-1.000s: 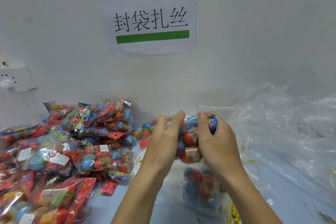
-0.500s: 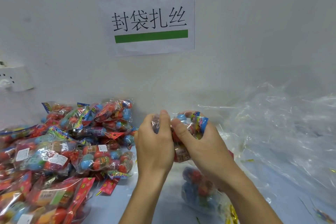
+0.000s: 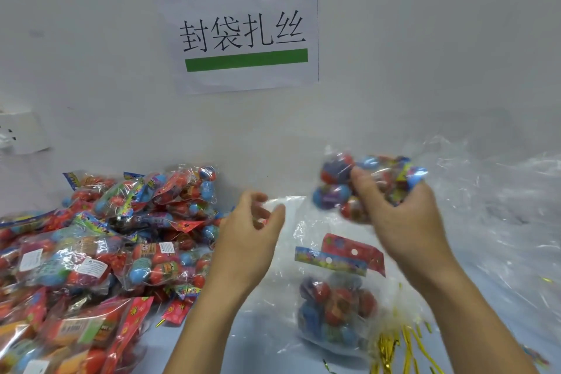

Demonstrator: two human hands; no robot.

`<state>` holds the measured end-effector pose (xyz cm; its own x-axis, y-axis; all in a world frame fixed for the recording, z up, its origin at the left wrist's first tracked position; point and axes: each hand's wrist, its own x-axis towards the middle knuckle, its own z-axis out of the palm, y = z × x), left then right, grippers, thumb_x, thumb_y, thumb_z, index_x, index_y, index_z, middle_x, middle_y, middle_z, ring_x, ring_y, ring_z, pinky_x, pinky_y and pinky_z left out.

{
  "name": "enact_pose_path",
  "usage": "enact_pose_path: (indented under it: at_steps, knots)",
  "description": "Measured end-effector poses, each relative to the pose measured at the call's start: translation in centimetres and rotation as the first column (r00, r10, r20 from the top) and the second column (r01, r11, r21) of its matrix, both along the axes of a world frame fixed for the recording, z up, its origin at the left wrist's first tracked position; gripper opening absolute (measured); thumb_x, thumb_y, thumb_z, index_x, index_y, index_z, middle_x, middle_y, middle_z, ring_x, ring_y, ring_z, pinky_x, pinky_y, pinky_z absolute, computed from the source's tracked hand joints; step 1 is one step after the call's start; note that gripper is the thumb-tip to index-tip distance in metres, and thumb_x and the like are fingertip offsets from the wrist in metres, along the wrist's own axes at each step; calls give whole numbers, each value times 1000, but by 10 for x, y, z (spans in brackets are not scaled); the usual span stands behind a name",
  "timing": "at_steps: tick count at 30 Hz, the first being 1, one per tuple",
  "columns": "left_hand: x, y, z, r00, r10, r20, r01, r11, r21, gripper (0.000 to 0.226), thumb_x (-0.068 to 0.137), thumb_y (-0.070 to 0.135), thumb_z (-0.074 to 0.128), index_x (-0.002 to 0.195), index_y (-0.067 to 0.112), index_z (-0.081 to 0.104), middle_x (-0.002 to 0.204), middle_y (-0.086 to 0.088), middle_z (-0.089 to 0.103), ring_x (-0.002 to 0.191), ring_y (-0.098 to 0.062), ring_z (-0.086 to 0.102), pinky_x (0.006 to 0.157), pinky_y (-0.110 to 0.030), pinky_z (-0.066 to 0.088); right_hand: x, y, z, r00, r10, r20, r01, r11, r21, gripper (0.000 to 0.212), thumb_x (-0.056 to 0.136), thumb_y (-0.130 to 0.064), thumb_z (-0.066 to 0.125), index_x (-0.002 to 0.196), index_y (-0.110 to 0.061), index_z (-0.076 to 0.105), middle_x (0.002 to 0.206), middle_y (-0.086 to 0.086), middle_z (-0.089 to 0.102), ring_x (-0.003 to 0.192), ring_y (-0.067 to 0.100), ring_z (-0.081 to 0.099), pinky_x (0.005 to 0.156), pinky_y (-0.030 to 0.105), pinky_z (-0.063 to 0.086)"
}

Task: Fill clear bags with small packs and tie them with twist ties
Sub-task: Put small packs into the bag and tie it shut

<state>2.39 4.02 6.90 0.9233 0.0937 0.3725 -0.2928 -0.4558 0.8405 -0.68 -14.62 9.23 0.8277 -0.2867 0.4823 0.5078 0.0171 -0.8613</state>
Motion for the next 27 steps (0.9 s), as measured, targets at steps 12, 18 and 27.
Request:
enact_pose_path:
  at_steps: [12,18,27]
  knots:
    - [-2,0,-17,974,-144,-177,188,946,264,29,97,5,50,106,32,51,89,7,59,80,-3,54,65,-5,41,9,-44,-2,968,-245,-61,253,926,279,15,93,-38,70,93,-23,70,88,-6,78,85,13,76,80,38,59]
    - [-5,13,-5,975,-176,-136,193,973,130,96,82,-8,52,143,50,8,144,24,23,133,-3,28,108,-25,30,10,-40,-4,968,-244,-61,251,933,256,15,92,-36,70,94,-22,69,85,-8,78,83,11,76,74,34,58]
    - [-7,-15,-21,984,-175,-23,166,875,455,75,99,32,57,153,46,7,90,20,60,82,0,57,74,-12,46,6,-31,-5,991,-113,-74,116,992,44,24,91,-38,69,97,-14,74,90,3,79,86,19,77,79,38,60]
